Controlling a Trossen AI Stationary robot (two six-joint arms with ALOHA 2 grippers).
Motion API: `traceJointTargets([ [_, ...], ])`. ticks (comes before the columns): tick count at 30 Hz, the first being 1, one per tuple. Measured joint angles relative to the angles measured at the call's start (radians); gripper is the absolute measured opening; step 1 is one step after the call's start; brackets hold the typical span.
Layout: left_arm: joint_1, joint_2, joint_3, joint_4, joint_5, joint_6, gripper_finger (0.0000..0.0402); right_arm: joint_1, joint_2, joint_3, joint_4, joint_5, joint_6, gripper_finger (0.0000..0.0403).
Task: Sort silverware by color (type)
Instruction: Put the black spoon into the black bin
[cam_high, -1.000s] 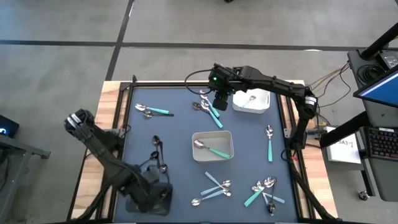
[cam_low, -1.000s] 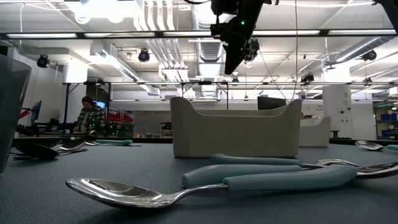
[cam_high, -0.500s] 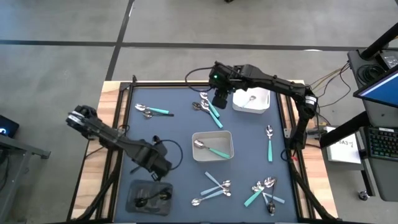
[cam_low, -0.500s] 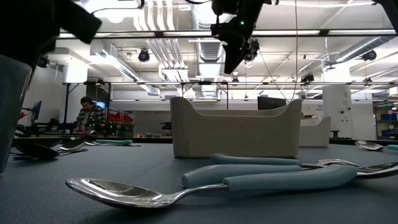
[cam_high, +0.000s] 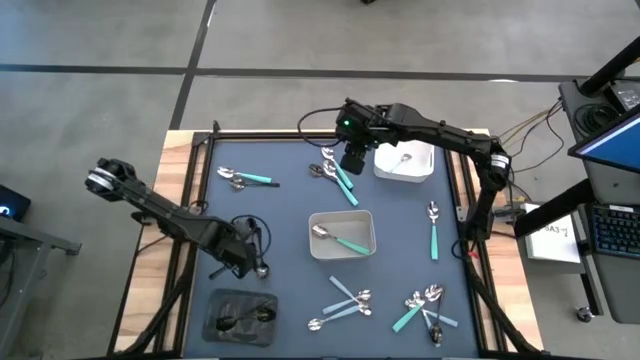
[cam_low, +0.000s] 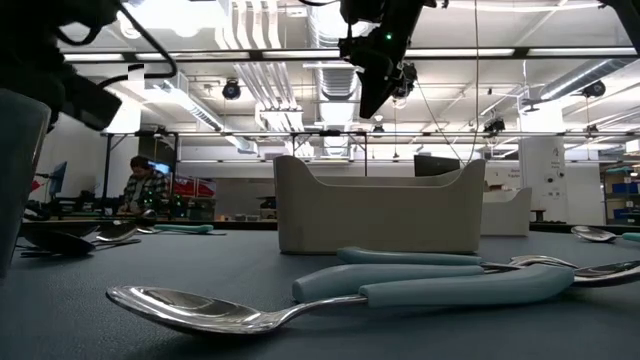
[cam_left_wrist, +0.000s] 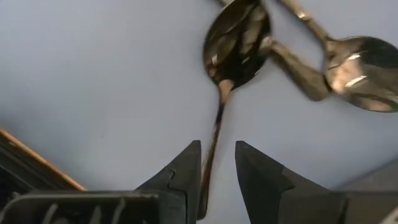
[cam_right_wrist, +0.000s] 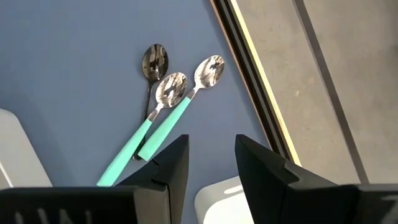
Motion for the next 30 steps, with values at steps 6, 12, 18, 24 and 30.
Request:
traceJointTargets([
  [6,0.000,-0.050,-0.081,0.064,0.016,-0.029,0.0082,0.000,0.000,0.000,0.016,0.000,0.000,0.0123],
  [12,0.001,-0.052,-0.122,0.185,-0.009,-0.021,0.0090,0.000,0.000,0.000,0.015,0.000,0.000,0.0123],
  [18,0.001,-0.002,-0.148,0.229,-0.028,-0.010,0.0097,0.000,0.000,0.000,0.015,0.000,0.000,0.0123],
  [24,0.002,0.080,-0.153,0.235,-0.021,-0.003,0.0106,0.000,0.000,0.000,0.015,0.000,0.000,0.0123],
  [30,0.002,0.102,-0.141,0.232,-0.022,0.034,0.0086,0.000,0.001,0.001,0.015,0.000,0.000,0.0123],
])
